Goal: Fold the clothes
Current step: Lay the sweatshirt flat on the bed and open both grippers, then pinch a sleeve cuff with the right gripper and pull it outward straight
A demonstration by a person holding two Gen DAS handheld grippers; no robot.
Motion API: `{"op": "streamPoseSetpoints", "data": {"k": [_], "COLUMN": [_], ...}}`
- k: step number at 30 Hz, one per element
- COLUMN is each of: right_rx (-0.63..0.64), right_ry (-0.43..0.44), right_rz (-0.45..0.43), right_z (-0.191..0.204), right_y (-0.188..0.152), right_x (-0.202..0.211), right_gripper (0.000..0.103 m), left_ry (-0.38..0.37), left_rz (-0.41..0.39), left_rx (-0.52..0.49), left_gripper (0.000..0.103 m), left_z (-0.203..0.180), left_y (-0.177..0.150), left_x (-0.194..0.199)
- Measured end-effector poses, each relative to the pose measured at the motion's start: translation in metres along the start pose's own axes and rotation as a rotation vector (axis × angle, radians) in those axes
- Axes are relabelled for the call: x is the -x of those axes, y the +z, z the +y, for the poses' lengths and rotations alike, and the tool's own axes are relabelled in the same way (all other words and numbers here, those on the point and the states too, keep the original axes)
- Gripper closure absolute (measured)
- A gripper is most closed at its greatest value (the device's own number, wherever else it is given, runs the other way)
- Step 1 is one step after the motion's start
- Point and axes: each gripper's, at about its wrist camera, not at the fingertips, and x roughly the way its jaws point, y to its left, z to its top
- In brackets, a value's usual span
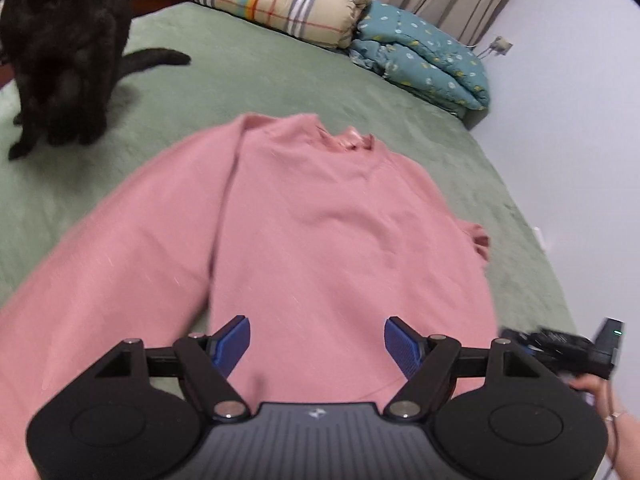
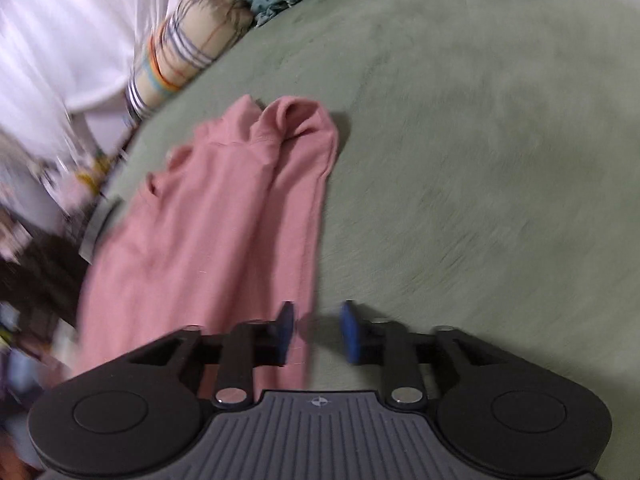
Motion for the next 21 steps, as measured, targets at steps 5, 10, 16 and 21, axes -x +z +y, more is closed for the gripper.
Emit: {"op": "streamPoseSetpoints", "data": {"k": [5,10,16,21], "right_rx": [0.0,0.291,1.01,1.507], "right_ry": [0.057,-0.293,-0.669,-0.509], "right_rz": [0.038,-0.034,-0.391,-0.339], "right_z": [0.027,0.081,0.193,0.26], "right_y": [-0.006,0.036,0.045,-0.05], "right_x": [-0.017,0.013,0.061,0.066], "right_gripper": [0.099,0.1,0.1,0.089], "left_ry": [-0.006,0.011,0.02,-0.007], "left_rz": [0.027,-0.014,-0.035,-0.03], "left_rx": [0.053,0.071,0.079,0.076], "left_gripper": [0.029,0.029,0.029,0.029], "left_z": [0.004,0.019,0.023,0.019], "left_y": [-0.012,-0.014,-0.017,-0.022], "left_x": [0.004,0.024,0.034,0.033]}}
